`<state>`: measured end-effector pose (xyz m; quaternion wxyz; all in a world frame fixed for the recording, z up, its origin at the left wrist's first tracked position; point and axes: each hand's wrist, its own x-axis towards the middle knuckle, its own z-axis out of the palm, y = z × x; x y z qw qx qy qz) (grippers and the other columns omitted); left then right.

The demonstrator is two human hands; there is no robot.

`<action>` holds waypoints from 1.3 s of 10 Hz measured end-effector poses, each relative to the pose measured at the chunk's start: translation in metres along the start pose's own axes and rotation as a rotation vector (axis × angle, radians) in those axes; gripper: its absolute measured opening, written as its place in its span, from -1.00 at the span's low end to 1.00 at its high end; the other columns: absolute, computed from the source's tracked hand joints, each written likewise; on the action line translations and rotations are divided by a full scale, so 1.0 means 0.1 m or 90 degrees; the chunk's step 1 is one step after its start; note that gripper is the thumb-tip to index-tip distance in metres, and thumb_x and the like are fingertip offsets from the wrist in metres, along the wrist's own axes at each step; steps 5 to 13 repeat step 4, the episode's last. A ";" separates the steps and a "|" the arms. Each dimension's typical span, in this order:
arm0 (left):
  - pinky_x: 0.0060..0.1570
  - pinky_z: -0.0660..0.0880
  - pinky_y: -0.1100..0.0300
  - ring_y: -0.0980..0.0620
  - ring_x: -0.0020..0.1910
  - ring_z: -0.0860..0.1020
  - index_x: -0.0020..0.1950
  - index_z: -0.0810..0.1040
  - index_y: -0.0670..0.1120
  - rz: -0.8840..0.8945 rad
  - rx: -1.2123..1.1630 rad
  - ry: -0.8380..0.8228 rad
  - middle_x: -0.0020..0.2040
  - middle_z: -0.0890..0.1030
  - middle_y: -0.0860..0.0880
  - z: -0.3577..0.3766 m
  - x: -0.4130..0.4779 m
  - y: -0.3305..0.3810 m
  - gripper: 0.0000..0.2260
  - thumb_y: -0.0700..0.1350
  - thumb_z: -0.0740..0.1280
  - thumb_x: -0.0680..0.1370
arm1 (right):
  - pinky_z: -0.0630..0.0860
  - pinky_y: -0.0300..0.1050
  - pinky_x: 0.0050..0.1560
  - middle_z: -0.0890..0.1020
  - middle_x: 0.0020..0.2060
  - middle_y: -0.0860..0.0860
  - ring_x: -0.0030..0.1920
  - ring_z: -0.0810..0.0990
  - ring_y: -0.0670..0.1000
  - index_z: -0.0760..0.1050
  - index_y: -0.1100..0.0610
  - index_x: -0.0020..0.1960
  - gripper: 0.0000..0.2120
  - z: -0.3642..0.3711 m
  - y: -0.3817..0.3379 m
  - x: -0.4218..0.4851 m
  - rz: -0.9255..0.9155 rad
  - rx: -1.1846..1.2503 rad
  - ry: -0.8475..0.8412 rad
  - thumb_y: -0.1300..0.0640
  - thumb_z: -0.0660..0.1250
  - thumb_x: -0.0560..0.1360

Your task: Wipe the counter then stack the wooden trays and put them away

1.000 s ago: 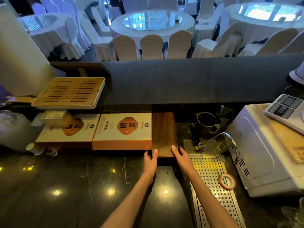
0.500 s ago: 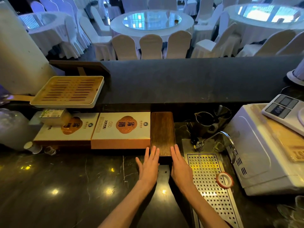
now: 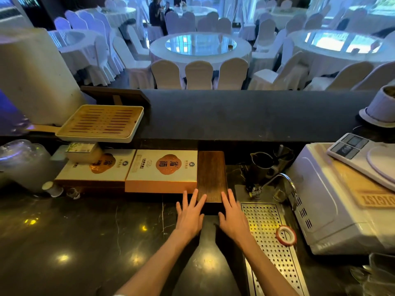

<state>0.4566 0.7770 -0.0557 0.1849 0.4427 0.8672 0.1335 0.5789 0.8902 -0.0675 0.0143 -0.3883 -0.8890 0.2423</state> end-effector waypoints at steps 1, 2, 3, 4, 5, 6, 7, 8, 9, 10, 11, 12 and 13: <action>0.41 -0.18 -0.37 -0.11 0.49 -0.38 0.54 -0.10 0.22 -0.014 0.002 -0.025 0.60 -0.12 0.02 0.13 -0.17 -0.11 -0.32 -0.10 0.24 0.59 | 0.43 0.09 0.38 -0.07 0.59 -0.11 0.57 0.06 0.16 -0.08 -0.05 0.59 -0.31 0.13 0.08 -0.22 -0.030 -0.015 0.010 0.00 0.20 0.57; 0.37 -0.23 -0.40 -0.19 0.54 -0.24 0.51 -0.24 0.31 -0.047 -0.014 -0.126 0.60 0.02 -0.03 0.10 -0.23 -0.14 -0.28 -0.06 0.21 0.60 | 0.51 0.05 0.30 -0.10 0.59 -0.12 0.57 0.03 0.15 -0.13 -0.06 0.59 -0.26 0.12 0.09 -0.28 -0.024 -0.029 -0.013 -0.01 0.24 0.56; 0.45 -0.11 -0.34 -0.20 0.56 -0.09 0.51 -0.22 0.29 -0.041 -0.052 -0.100 0.59 0.08 -0.05 0.06 -0.27 -0.15 -0.31 -0.06 0.20 0.61 | 0.40 0.09 0.40 0.00 0.59 -0.07 0.57 0.03 0.10 -0.05 -0.02 0.59 -0.31 0.05 0.04 -0.27 -0.029 0.018 0.003 -0.05 0.21 0.58; 0.50 0.08 -0.20 -0.11 0.56 0.05 0.55 -0.07 0.18 -0.015 -0.080 -0.026 0.57 0.17 -0.02 0.04 -0.42 -0.18 -0.41 -0.02 0.18 0.62 | 0.31 0.00 0.47 0.23 0.53 -0.06 0.53 0.19 -0.02 0.12 -0.01 0.56 -0.40 0.01 0.04 -0.43 -0.032 0.101 0.061 -0.04 0.24 0.58; 0.50 0.08 -0.20 -0.11 0.56 0.05 0.55 -0.07 0.18 -0.015 -0.080 -0.026 0.57 0.17 -0.02 0.04 -0.42 -0.18 -0.41 -0.02 0.18 0.62 | 0.31 0.00 0.47 0.23 0.53 -0.06 0.53 0.19 -0.02 0.12 -0.01 0.56 -0.40 0.01 0.04 -0.43 -0.032 0.101 0.061 -0.04 0.24 0.58; 0.50 0.08 -0.20 -0.11 0.56 0.05 0.55 -0.07 0.18 -0.015 -0.080 -0.026 0.57 0.17 -0.02 0.04 -0.42 -0.18 -0.41 -0.02 0.18 0.62 | 0.31 0.00 0.47 0.23 0.53 -0.06 0.53 0.19 -0.02 0.12 -0.01 0.56 -0.40 0.01 0.04 -0.43 -0.032 0.101 0.061 -0.04 0.24 0.58; 0.50 0.08 -0.20 -0.11 0.56 0.05 0.55 -0.07 0.18 -0.015 -0.080 -0.026 0.57 0.17 -0.02 0.04 -0.42 -0.18 -0.41 -0.02 0.18 0.62 | 0.31 0.00 0.47 0.23 0.53 -0.06 0.53 0.19 -0.02 0.12 -0.01 0.56 -0.40 0.01 0.04 -0.43 -0.032 0.101 0.061 -0.04 0.24 0.58; 0.50 0.08 -0.20 -0.11 0.56 0.05 0.55 -0.07 0.18 -0.015 -0.080 -0.026 0.57 0.17 -0.02 0.04 -0.42 -0.18 -0.41 -0.02 0.18 0.62 | 0.31 0.00 0.47 0.23 0.53 -0.06 0.53 0.19 -0.02 0.12 -0.01 0.56 -0.40 0.01 0.04 -0.43 -0.032 0.101 0.061 -0.04 0.24 0.58; 0.50 0.08 -0.20 -0.11 0.56 0.05 0.55 -0.07 0.18 -0.015 -0.080 -0.026 0.57 0.17 -0.02 0.04 -0.42 -0.18 -0.41 -0.02 0.18 0.62 | 0.31 0.00 0.47 0.23 0.53 -0.06 0.53 0.19 -0.02 0.12 -0.01 0.56 -0.40 0.01 0.04 -0.43 -0.032 0.101 0.061 -0.04 0.24 0.58; 0.50 0.08 -0.20 -0.11 0.56 0.05 0.55 -0.07 0.18 -0.015 -0.080 -0.026 0.57 0.17 -0.02 0.04 -0.42 -0.18 -0.41 -0.02 0.18 0.62 | 0.31 0.00 0.47 0.23 0.53 -0.06 0.53 0.19 -0.02 0.12 -0.01 0.56 -0.40 0.01 0.04 -0.43 -0.032 0.101 0.061 -0.04 0.24 0.58; 0.50 0.08 -0.20 -0.11 0.56 0.05 0.55 -0.07 0.18 -0.015 -0.080 -0.026 0.57 0.17 -0.02 0.04 -0.42 -0.18 -0.41 -0.02 0.18 0.62 | 0.31 0.00 0.47 0.23 0.53 -0.06 0.53 0.19 -0.02 0.12 -0.01 0.56 -0.40 0.01 0.04 -0.43 -0.032 0.101 0.061 -0.04 0.24 0.58; 0.50 0.08 -0.20 -0.11 0.56 0.05 0.55 -0.07 0.18 -0.015 -0.080 -0.026 0.57 0.17 -0.02 0.04 -0.42 -0.18 -0.41 -0.02 0.18 0.62 | 0.31 0.00 0.47 0.23 0.53 -0.06 0.53 0.19 -0.02 0.12 -0.01 0.56 -0.40 0.01 0.04 -0.43 -0.032 0.101 0.061 -0.04 0.24 0.58; 0.50 0.08 -0.20 -0.11 0.56 0.05 0.55 -0.07 0.18 -0.015 -0.080 -0.026 0.57 0.17 -0.02 0.04 -0.42 -0.18 -0.41 -0.02 0.18 0.62 | 0.31 0.00 0.47 0.23 0.53 -0.06 0.53 0.19 -0.02 0.12 -0.01 0.56 -0.40 0.01 0.04 -0.43 -0.032 0.101 0.061 -0.04 0.24 0.58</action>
